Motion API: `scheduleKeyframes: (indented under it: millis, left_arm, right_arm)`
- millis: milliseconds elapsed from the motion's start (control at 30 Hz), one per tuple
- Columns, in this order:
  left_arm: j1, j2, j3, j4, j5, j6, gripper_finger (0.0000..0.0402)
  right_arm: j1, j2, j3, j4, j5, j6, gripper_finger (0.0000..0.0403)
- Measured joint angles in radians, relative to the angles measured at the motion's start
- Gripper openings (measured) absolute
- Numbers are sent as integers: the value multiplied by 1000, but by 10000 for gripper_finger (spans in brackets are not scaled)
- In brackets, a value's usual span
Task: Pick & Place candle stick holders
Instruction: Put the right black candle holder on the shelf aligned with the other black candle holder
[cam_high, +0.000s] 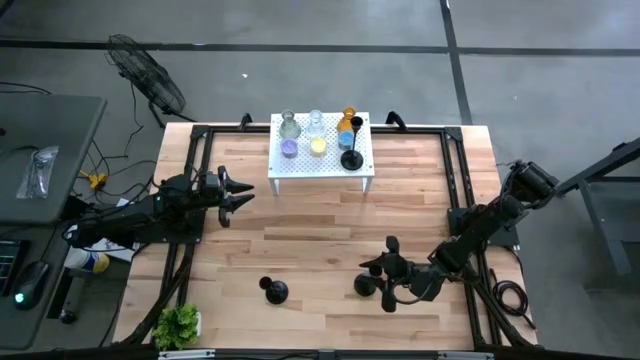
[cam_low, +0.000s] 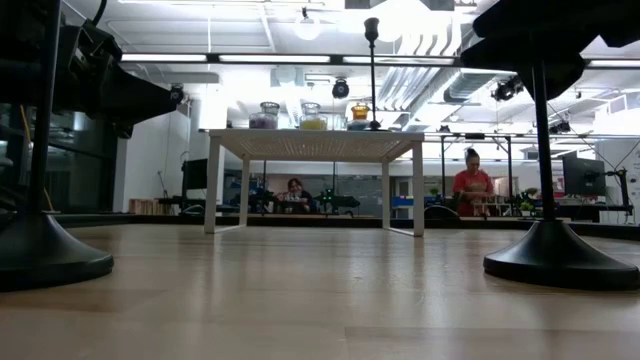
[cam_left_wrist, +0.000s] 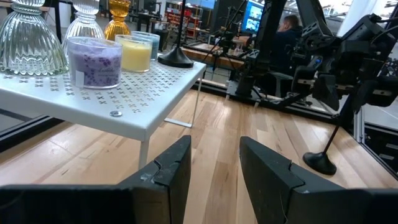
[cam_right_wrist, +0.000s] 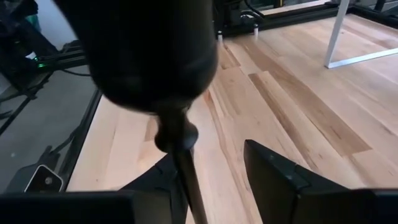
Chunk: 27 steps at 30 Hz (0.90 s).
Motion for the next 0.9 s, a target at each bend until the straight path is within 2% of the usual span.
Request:
scheduleKeyframes:
  millis: [533, 900]
  left_arm:
    - [0, 0, 0, 0, 0, 0, 134]
    - [0, 0, 0, 0, 0, 0, 134]
  right_arm:
    - [9, 0, 0, 0, 3, -2, 77]
    - [13, 0, 0, 0, 34, -15, 7]
